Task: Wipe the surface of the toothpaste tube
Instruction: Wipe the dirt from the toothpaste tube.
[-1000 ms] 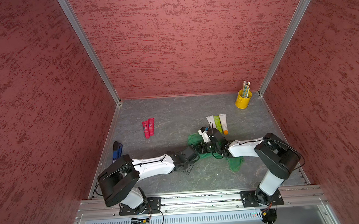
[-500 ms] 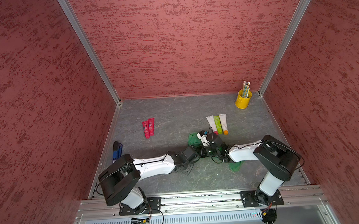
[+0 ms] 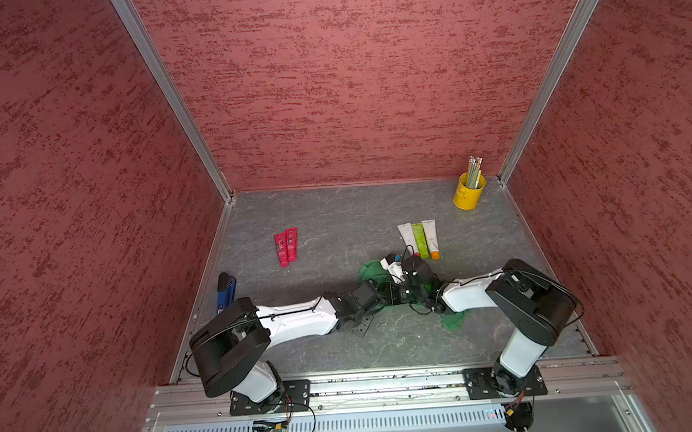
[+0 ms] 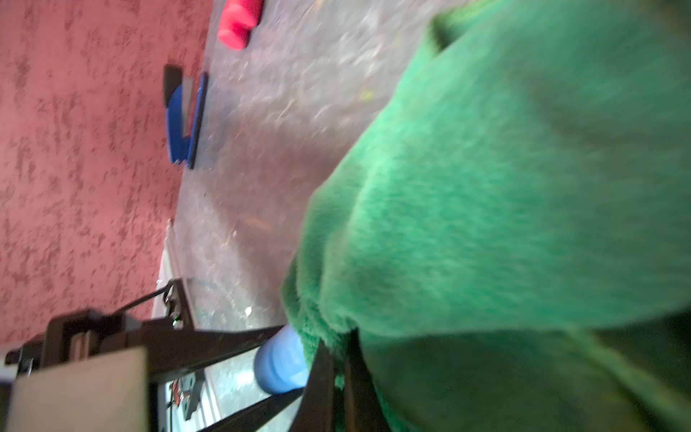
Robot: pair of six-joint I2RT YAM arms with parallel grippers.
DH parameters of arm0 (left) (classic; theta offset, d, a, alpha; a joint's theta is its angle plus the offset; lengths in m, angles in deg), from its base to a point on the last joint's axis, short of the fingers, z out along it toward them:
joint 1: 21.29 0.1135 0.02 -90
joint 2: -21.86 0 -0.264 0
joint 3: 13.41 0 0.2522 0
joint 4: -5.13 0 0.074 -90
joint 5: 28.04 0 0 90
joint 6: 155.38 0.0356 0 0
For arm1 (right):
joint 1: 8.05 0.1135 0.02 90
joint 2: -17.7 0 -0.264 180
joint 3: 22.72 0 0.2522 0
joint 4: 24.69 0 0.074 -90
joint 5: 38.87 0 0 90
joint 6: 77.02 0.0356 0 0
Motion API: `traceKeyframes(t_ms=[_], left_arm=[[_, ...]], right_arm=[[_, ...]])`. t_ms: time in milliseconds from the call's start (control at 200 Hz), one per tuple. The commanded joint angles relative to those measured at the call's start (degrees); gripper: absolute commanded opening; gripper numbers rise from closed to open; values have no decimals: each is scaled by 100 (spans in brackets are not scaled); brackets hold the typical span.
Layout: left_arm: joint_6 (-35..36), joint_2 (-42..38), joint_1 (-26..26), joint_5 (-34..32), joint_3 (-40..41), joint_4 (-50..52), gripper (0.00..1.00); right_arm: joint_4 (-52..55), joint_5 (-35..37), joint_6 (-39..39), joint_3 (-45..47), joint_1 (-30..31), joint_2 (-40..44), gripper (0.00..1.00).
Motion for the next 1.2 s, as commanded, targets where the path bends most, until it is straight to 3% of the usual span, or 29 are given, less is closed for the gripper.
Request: traceKeyframes(t_ms=[0,180,306,496,671,872,1082,1192], left_arm=[[22,-30,-9,4,-55,-105,6],[32,-3,-9,13,-64,-108,6],[34,39,-3,17,-85,-99,6],[33,48,-9,23,-97,-96,6],[33,54,-9,28,-94,-87,6],[39,11,-18,20,-77,-96,5],[39,-21,-27,22,-55,-111,5],[50,30,-27,47,-81,-102,5]], right_arm=[[1090,790,-622,-346,-390,43,0],[1203,1011,-672,-475,-423,-42,0],[841,401,-542,-272,-319,-3,0],[445,-498,-195,-50,384,-31,0],[-58,-846,155,198,834,-32,0],[692,-150,-285,-97,395,19,0],[1773,1215,-870,-850,-315,71,0],[1899,1239,-906,-1094,-319,34,0]])
